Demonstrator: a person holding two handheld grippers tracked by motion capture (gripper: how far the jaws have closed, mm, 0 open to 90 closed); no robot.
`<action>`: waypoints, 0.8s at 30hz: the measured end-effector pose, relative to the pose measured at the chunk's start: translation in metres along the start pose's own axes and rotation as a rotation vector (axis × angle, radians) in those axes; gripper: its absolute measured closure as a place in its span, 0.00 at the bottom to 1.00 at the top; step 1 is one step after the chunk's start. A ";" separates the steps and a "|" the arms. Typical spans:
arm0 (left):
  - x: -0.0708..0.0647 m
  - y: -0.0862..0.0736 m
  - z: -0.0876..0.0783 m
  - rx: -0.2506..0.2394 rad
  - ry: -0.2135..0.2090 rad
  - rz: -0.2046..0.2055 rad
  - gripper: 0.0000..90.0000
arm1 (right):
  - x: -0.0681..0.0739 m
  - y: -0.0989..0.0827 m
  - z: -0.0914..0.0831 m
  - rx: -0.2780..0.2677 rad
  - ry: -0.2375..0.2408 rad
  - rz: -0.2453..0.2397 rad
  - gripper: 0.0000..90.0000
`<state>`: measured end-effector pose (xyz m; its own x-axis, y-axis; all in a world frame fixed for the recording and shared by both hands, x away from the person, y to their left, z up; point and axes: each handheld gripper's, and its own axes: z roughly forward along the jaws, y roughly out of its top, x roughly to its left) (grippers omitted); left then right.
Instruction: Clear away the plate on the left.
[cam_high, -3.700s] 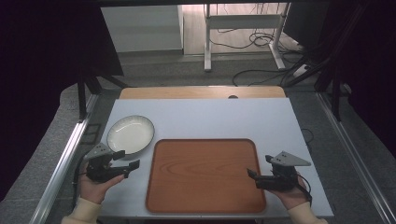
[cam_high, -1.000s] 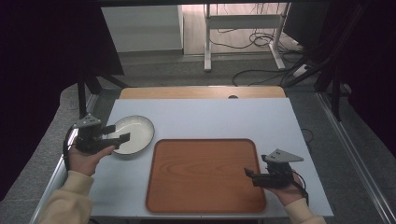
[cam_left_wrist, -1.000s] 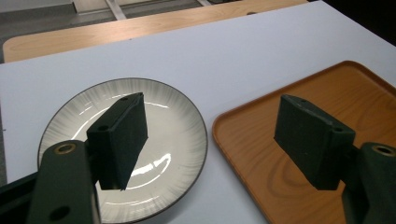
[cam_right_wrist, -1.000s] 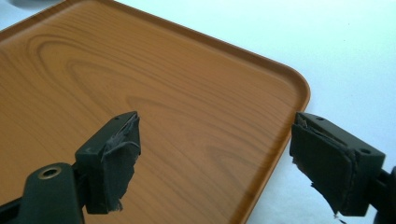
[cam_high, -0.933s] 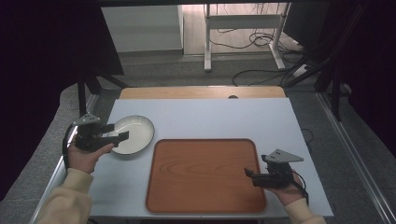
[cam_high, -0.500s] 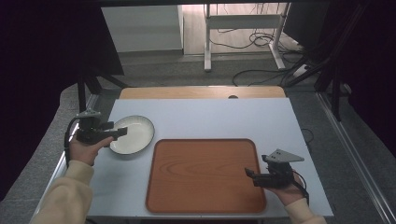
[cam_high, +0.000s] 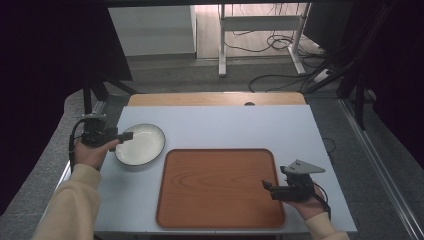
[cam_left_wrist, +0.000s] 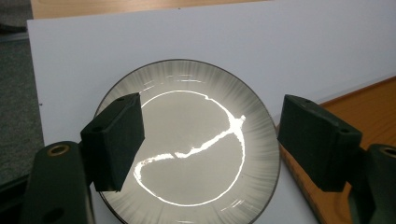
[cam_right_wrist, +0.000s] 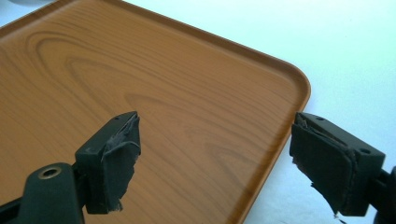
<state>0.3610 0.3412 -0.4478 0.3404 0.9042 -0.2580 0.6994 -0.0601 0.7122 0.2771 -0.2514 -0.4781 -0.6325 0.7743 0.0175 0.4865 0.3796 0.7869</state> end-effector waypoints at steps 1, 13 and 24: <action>0.001 0.000 0.001 0.001 0.000 -0.004 0.25 | 0.000 0.000 0.000 0.000 -0.001 0.000 0.18; 0.021 0.005 0.013 0.027 0.003 -0.051 0.24 | 0.000 0.000 0.001 0.003 0.005 -0.003 0.18; 0.040 0.002 0.022 0.023 0.026 -0.090 0.26 | 0.000 0.000 0.001 0.004 0.004 -0.007 0.18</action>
<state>0.3892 0.3678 -0.4709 0.2595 0.9169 -0.3033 0.7405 0.0127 0.6719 0.2777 -0.2508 -0.4792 -0.6379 0.7699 0.0146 0.4845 0.3865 0.7848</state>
